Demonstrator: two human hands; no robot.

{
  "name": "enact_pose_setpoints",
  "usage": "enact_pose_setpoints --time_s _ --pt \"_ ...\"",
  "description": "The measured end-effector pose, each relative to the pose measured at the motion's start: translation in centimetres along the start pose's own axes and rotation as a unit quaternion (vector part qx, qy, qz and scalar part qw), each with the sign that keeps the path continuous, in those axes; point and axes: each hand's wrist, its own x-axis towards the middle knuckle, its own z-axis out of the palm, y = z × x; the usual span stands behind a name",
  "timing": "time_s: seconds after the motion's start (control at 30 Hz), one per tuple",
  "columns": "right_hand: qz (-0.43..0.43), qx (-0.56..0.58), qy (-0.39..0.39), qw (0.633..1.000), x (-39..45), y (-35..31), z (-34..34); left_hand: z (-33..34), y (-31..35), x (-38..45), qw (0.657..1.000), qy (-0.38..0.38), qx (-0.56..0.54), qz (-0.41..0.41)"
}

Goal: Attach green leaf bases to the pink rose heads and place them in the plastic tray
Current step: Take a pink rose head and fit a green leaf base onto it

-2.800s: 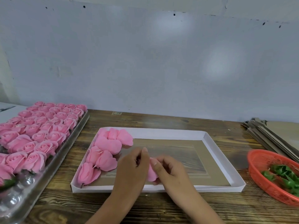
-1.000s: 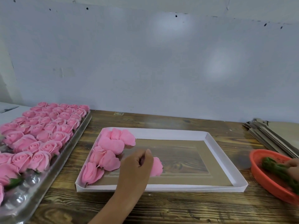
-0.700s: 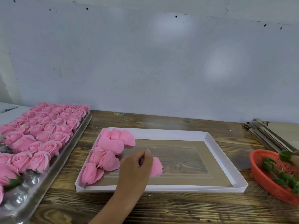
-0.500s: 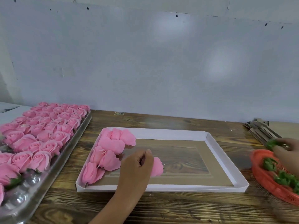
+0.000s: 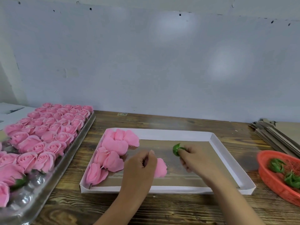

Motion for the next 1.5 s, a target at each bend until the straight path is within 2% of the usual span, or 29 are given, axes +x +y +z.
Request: enact_pose_setpoints --time_s 0.13,0.27,0.43,0.6,0.77,0.83,1.1,1.33,1.5 --pt "-0.028 0.039 0.016 0.999 -1.2 -0.2 1.7 0.0 0.1 0.0 1.000 0.001 -0.008 -0.012" --pt "-0.073 -0.086 0.075 0.991 -2.5 0.2 3.4 0.0 0.5 -0.2 1.000 0.014 -0.007 0.004" --pt "-0.123 -0.068 0.093 0.986 -3.6 0.3 4.1 0.0 0.4 -0.1 0.999 0.036 -0.005 0.011" --pt "-0.128 0.090 0.001 0.988 -4.8 -0.9 3.9 0.0 -0.1 0.2 0.999 0.047 -0.015 -0.008" --pt "-0.116 0.194 -0.121 0.967 -4.6 -0.8 3.6 -0.3 -0.3 0.6 0.996 0.060 -0.048 -0.042" --pt "-0.108 0.221 -0.144 0.959 -4.7 -0.7 3.5 -0.3 -0.3 0.5 0.996 0.057 -0.051 -0.041" --pt "-0.119 0.250 -0.062 0.959 -4.4 -0.3 4.0 -0.3 -0.3 0.6 0.997 0.048 -0.046 -0.049" --pt "-0.154 0.232 -0.043 0.959 -4.5 -0.3 4.6 -0.1 -0.7 0.7 0.994 0.050 -0.072 -0.071" --pt "-0.148 0.264 -0.031 0.953 -4.3 -0.4 5.1 -0.3 -0.4 0.4 0.995 0.059 -0.065 -0.041"
